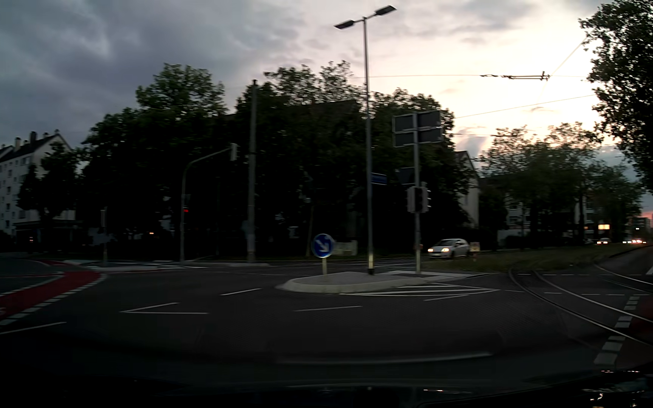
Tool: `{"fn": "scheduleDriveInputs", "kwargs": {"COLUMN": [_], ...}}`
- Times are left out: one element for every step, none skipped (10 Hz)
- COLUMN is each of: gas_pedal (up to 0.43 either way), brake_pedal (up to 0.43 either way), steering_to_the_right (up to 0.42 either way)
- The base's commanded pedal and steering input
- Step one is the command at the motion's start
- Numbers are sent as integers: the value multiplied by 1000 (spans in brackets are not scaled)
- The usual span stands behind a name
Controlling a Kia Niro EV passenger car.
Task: Follow the waypoints while adhering to traffic rules and regulations
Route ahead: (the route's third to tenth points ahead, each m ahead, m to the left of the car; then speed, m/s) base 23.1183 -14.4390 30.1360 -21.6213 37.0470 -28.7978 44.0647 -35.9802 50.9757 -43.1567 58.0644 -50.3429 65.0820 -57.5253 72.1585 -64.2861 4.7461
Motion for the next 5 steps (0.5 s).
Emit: {"fn": "scheduleDriveInputs", "kwargs": {"gas_pedal": [130, 130, 130, 130, 130], "brake_pedal": [0, 0, 0, 0, 0], "steering_to_the_right": [336, 335, 336, 336, 335]}}
